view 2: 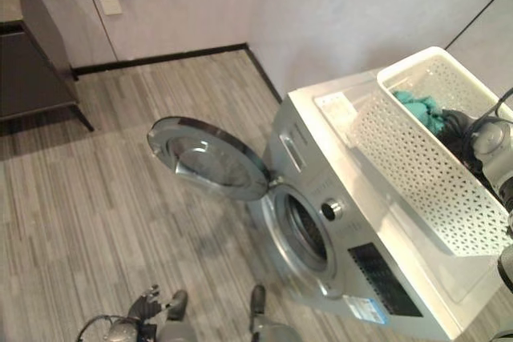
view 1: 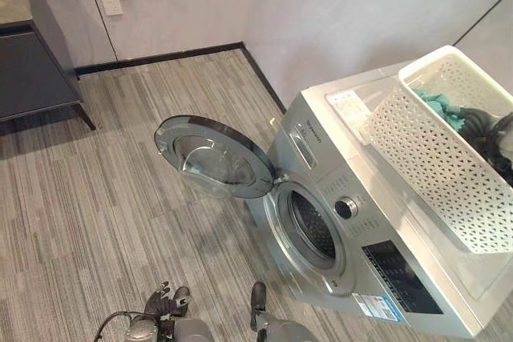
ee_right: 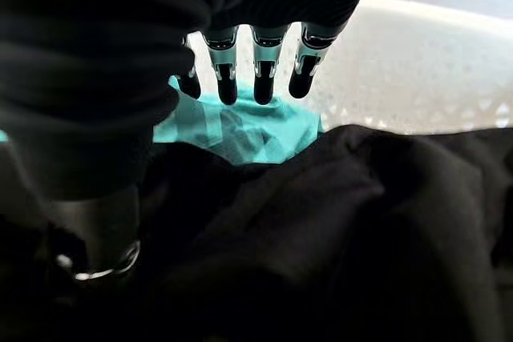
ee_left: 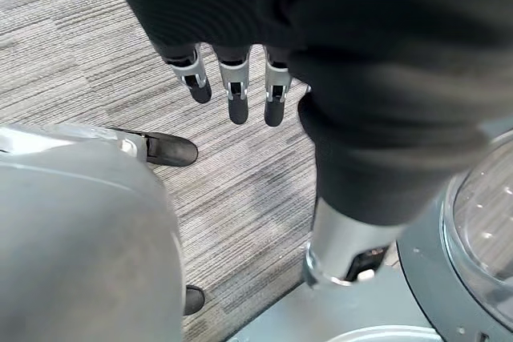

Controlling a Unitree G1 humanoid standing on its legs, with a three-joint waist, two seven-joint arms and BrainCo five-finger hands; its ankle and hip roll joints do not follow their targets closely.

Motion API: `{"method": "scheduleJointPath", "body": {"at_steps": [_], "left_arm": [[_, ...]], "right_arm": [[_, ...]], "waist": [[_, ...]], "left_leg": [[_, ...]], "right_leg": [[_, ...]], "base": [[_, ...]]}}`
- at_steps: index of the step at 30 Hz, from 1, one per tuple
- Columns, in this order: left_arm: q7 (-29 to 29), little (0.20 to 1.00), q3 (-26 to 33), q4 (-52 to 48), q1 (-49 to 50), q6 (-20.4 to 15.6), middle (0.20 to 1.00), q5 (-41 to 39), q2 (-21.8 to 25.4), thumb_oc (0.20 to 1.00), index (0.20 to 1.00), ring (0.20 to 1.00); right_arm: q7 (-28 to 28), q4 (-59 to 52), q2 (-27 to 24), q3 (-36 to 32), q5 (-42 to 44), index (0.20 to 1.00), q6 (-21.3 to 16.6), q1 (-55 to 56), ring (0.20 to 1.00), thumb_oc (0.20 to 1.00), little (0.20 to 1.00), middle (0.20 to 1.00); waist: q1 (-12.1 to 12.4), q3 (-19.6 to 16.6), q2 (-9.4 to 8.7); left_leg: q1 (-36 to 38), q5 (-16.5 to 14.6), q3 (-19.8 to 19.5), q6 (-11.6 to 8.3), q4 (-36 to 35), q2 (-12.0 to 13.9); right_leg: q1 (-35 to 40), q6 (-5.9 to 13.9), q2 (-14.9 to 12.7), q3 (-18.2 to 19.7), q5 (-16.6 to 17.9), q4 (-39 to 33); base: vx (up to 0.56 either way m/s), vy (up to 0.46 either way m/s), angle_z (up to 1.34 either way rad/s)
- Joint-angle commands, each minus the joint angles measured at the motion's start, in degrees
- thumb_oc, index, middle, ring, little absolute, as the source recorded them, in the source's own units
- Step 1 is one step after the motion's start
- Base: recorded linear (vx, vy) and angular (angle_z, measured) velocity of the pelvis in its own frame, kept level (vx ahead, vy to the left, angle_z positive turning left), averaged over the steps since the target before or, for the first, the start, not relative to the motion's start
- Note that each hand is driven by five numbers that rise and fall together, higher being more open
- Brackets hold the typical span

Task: Grab the laundry basket,head to the washer,open it,put in the laundry and shut it.

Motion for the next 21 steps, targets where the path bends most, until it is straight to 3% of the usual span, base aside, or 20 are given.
{"method": "scheduleJointPath", "body": {"at_steps": [1, 10, 19, 20, 21], "left_arm": [[-0.33, 1.0, -1.57, -0.15, -1.93, -1.39, 1.0, -1.36, -0.27, 1.0, 1.0, 1.0], [-0.41, 1.0, -1.17, 0.28, -2.22, -1.62, 1.0, -3.32, -0.57, 1.0, 1.0, 1.0], [0.03, 1.0, -2.33, 1.76, -4.15, -1.9, 1.0, -3.78, -1.81, 1.0, 1.0, 1.0], [0.07, 1.0, -2.45, 1.73, -4.22, -1.96, 1.0, -3.69, -1.96, 1.0, 1.0, 1.0], [0.11, 1.0, -2.53, 2.31, -4.33, -1.96, 1.0, -3.61, -2.37, 1.0, 1.0, 1.0]], "right_arm": [[-0.77, 4.9, -1.69, 0.47, -1.86, 1.0, 0.99, -6.16, 1.0, 1.0, 1.0, 1.0], [1.29, 8.53, 0.96, -1.34, -4.15, 1.0, 1.53, -1.87, 1.0, 1.0, 1.0, 1.0], [5.61, 1.07, 1.46, 0.27, -1.44, 1.0, 2.27, 3.83, 1.0, 1.0, 1.0, 1.0], [5.65, 0.67, 1.61, 0.49, -1.43, 0.517, 2.17, 3.89, 0.517, 0.517, 0.517, 0.517], [4.83, -1.22, 1.28, 0.62, -0.61, 0.2, 1.6, 3.12, 0.2, 0.2, 0.2, 0.2]], "waist": [[1.67, 3.59, 1.0], [2.59, 5.53, 2.64], [1.94, 6.62, 2.79], [1.88, 6.56, 2.83], [1.54, 6.36, 2.91]], "left_leg": [[1.56, -2.11, -1.77, 1.53, 0.46, 2.61], [-1.39, -0.3, -3.12, 1.21, -0.42, 1.94], [-3.49, 0.61, -3.06, 0.56, -0.8, 2.02], [-3.25, 0.55, -2.95, 0.58, -0.8, 2.12], [-2.52, 0.4, -2.7, 0.59, -0.8, 2.36]], "right_leg": [[-0.3, 3.66, -4.05, -0.95, -5.77, 2.67], [-2.6, 3.38, -4.35, -2.21, -5.93, 3.08], [-4.06, 2.98, -3.62, -2.35, -5.84, 2.24], [-3.86, 2.95, -3.55, -2.27, -5.89, 2.16], [-3.21, 2.86, -3.39, -2.11, -6.2, 2.15]], "base": [[0.02, -0.002, 0.09], [0.0, -0.014, 0.07], [-0.01, -0.021, 0.08], [0.0, -0.003, -0.08], [0.0, 0.001, -0.06]]}}
